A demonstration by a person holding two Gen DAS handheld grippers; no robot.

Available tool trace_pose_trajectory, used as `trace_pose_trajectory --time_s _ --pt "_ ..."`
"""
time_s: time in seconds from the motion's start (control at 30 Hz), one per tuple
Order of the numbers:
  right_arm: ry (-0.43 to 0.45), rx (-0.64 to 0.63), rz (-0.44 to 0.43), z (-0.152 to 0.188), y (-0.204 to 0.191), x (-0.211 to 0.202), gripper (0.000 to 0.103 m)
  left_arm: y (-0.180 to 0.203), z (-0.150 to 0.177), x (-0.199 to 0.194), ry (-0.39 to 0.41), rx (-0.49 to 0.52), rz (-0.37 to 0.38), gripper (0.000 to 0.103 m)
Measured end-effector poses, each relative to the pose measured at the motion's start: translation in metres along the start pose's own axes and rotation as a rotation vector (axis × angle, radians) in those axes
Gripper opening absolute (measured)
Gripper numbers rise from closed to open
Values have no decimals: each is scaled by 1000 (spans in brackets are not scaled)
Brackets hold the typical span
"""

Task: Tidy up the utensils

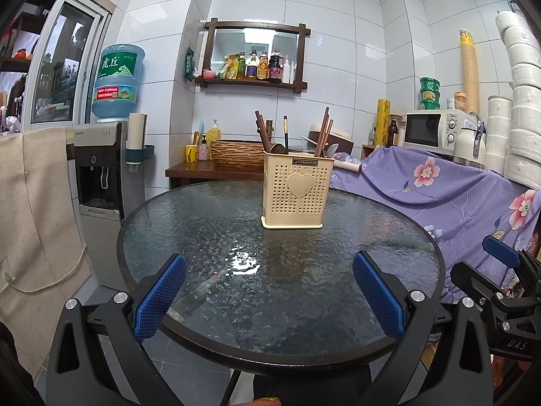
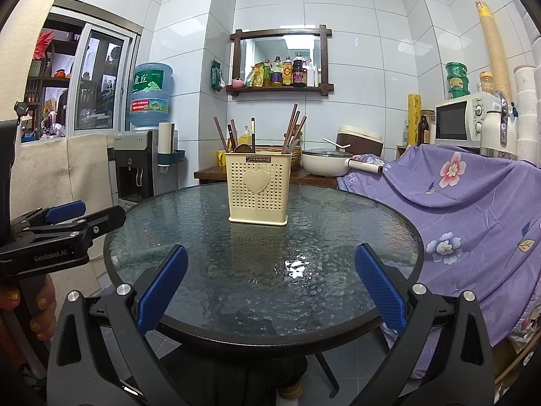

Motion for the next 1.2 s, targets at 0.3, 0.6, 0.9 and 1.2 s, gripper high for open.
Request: trace_pose_trajectory --time_s 0.3,0.6,0.9,1.2 --pt "-1 2 0 0 -1 0 97 0 0 1 0 0 0 97" --pt "-2 3 -2 1 -1 1 97 1 1 1 0 4 2 97" --pt "-2 0 1 1 -2 1 97 1 2 1 -3 4 5 97" --pt "-2 1 -1 2 -3 2 97 1 0 -1 -3 0 7 97"
Point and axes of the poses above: each gripper's, at about its wrist camera, not at the fingertips, and x roughly the way its jaws point, y to its right, z to its underside, the point moved 2 cm from there along x, roughly the way its jaws point, and after that the axes turned 4 degrees about -z, right-handed, at the moved point
